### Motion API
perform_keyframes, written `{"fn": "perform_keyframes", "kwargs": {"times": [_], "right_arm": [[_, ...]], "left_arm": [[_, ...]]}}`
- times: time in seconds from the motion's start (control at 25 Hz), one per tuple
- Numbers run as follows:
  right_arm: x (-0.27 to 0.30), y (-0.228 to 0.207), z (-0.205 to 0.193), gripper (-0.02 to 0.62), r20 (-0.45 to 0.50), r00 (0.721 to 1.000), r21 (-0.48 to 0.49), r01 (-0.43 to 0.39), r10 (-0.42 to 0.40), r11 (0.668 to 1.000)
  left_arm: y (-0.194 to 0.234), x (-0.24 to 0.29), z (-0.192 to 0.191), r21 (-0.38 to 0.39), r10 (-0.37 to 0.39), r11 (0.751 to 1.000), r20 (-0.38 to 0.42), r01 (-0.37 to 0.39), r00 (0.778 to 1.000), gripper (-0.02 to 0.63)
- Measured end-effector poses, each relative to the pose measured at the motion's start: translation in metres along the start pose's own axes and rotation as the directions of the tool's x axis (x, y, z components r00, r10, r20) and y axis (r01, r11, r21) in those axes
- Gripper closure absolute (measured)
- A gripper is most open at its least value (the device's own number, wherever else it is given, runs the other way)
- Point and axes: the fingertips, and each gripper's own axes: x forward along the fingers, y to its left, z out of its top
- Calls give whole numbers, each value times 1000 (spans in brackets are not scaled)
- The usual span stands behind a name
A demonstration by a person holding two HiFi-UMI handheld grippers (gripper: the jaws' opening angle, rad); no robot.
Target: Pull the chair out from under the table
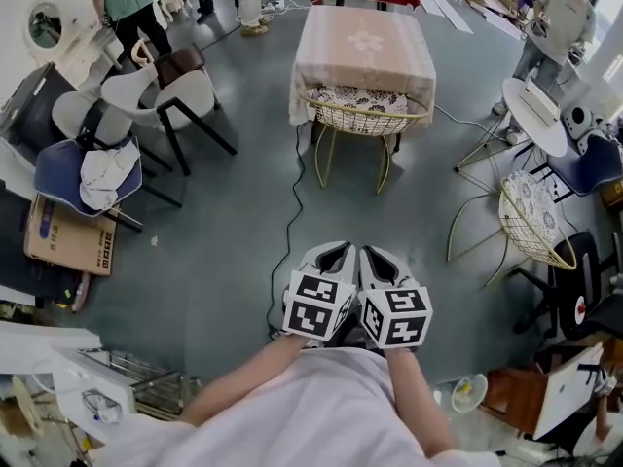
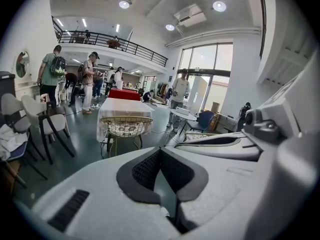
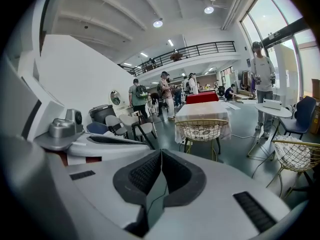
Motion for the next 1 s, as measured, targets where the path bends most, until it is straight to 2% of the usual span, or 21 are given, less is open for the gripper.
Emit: {"fn": "perform_keyframes", "kwargs": {"times": [0.4,0.72,1.0], "right_arm": [[34,-63,34,591,-1,999,-7,-33,33,999],[42,-130,58,591,13,998,3,-57,57,998],[46,-166,72,591,19,995,-3,-102,102,995]], "left_arm": [[-1,69,36,-12,26,1000,-14,-26,1000,603],[-22,125,70,-14,64,998,-13,-64,998,603],[-36,154,85,-20,111,994,-18,-111,994,603]]}}
